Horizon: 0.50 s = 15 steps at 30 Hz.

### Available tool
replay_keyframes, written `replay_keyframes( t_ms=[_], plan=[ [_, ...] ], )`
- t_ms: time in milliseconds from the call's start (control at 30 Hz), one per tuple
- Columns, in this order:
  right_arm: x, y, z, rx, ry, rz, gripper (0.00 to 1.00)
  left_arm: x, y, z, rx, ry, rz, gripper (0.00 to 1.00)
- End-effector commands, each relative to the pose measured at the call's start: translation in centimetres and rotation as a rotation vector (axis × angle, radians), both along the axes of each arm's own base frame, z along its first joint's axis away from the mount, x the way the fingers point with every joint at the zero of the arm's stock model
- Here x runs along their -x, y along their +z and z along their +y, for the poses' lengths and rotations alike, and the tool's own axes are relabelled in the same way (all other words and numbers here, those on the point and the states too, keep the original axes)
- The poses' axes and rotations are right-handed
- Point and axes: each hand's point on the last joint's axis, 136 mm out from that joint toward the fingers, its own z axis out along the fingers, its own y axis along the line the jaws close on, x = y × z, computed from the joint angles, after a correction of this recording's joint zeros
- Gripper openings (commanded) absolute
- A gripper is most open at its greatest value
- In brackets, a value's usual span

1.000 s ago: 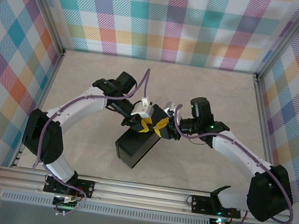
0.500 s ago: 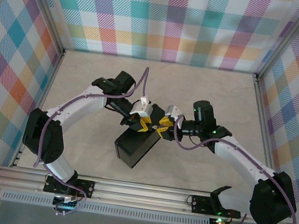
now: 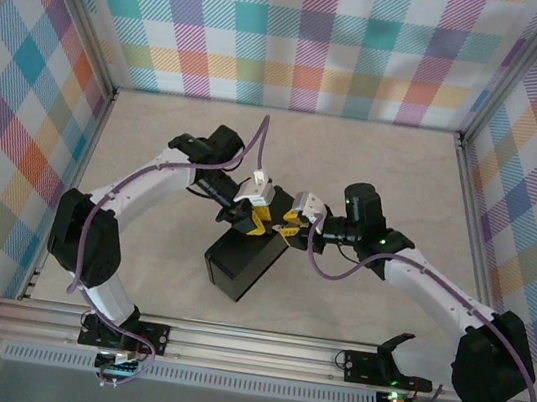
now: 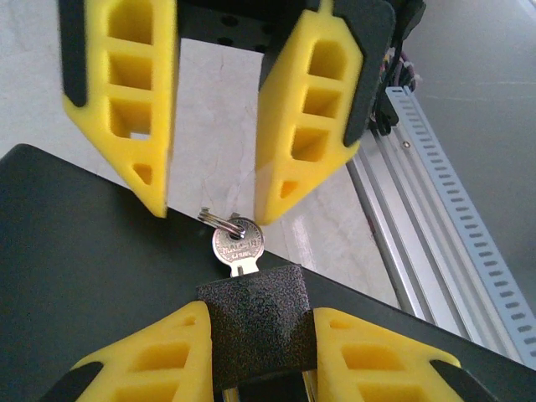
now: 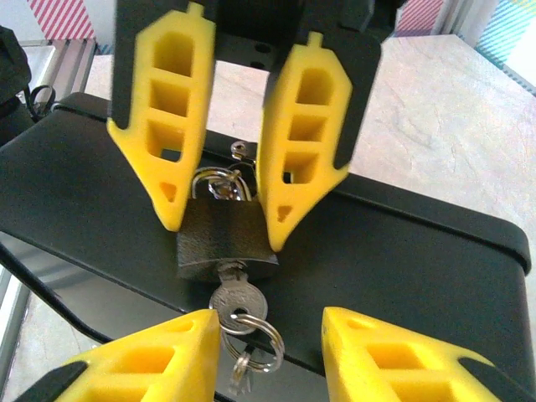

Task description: Unlock the padlock with the key

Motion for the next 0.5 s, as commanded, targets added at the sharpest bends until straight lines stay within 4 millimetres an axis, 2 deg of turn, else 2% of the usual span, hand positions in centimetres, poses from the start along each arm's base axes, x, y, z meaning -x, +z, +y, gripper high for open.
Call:
replay_keyframes(
  t_ms=[0,233,467],
  plan=[
    [1.0,1.2,0.5,-0.038,0.036,-0.055,0.36,-0.3,-0.4,0.3,-0.008,-0.005,0.008,0.18],
    [0.9,0.8,0.6,-0.018,0.042,-0.06,0.3,-0.3,-0.1,0.4,-0.006,-0.004,0.005,0.18],
    [0.5,-0.3,0.5,0.005,0.025,-0.061,0.29,-0.3,0.3,0.6,0.004,-0.002,0.001,0.18]
  ],
)
